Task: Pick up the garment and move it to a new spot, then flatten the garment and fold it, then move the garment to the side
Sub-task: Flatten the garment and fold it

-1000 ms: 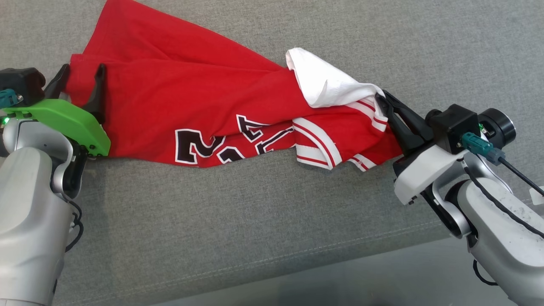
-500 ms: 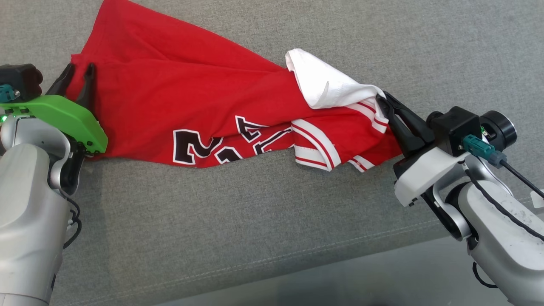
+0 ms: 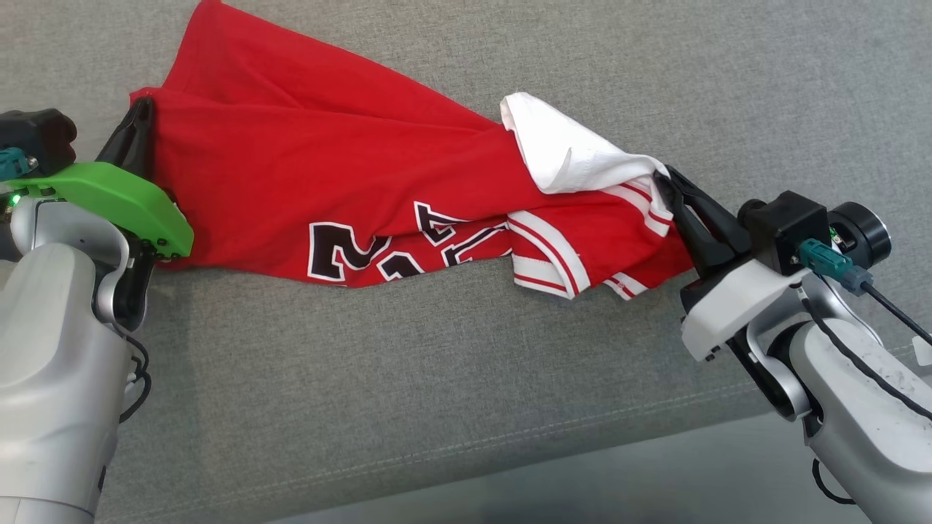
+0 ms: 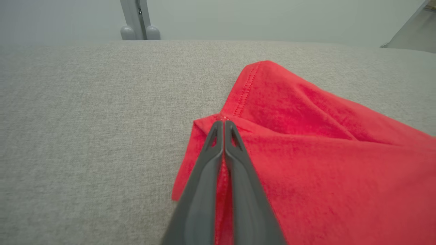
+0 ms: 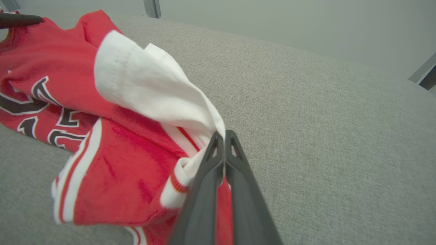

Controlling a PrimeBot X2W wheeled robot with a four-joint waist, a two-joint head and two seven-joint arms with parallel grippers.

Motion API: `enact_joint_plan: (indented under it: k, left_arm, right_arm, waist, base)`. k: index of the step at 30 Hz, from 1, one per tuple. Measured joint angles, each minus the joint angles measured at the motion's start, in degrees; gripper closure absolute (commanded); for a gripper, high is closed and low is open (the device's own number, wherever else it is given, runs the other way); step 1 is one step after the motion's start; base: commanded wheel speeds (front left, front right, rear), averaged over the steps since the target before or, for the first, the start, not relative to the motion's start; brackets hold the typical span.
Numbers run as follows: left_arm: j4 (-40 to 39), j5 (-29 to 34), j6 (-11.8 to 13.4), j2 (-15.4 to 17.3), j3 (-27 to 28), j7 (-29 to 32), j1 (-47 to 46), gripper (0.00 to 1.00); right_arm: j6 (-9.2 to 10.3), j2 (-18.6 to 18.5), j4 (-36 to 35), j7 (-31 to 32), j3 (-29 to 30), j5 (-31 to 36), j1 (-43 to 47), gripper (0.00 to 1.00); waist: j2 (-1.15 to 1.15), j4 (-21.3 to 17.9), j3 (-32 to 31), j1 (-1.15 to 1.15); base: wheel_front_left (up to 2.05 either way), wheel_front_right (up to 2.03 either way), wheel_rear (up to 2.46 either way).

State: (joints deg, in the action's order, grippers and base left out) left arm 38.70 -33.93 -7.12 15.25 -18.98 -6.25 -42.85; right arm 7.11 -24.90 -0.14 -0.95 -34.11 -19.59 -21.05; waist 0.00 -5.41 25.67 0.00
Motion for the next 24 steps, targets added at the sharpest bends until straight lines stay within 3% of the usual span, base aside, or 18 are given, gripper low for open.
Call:
enact_joint_plan:
  k: [7,12,17,24]
  left_arm:
    - [-0.32,-1.04,-0.01,-1.25,0.38,-2.98,0.07,1.00]
    - [-2.21,-3.45,-0.01,-1.58,3.26,-6.45,0.35,1.00]
    - [-5.78,-4.86,-0.02,-1.76,6.00,-7.73,0.43,1.00]
    - [-12.55,-5.50,-0.02,-1.10,10.57,-8.18,0.42,1.00]
  right_arm:
    - [0.02,0.91,-0.78,-1.16,2.72,-0.32,0.54,1.00]
    - [0.04,3.24,-3.61,-3.60,5.82,-3.15,0.41,1.00]
    - [-0.15,2.98,-6.94,-5.09,8.89,-5.76,-2.32,1.00]
    - [-5.20,2.89,-11.83,-5.15,10.62,-12.46,-8.47,1.00]
  waist:
    - [0.00,1.45,-1.14,0.00]
    - [0.00,2.07,-2.51,0.00]
    - [0.00,2.64,-4.54,0.00]
    - [0.00,3.79,-9.10,0.00]
  base:
    - [0.00,0.00,0.00]
    - [0.00,0.00,0.00]
    - [0.00,0.00,0.00]
    - [0.00,0.00,0.00]
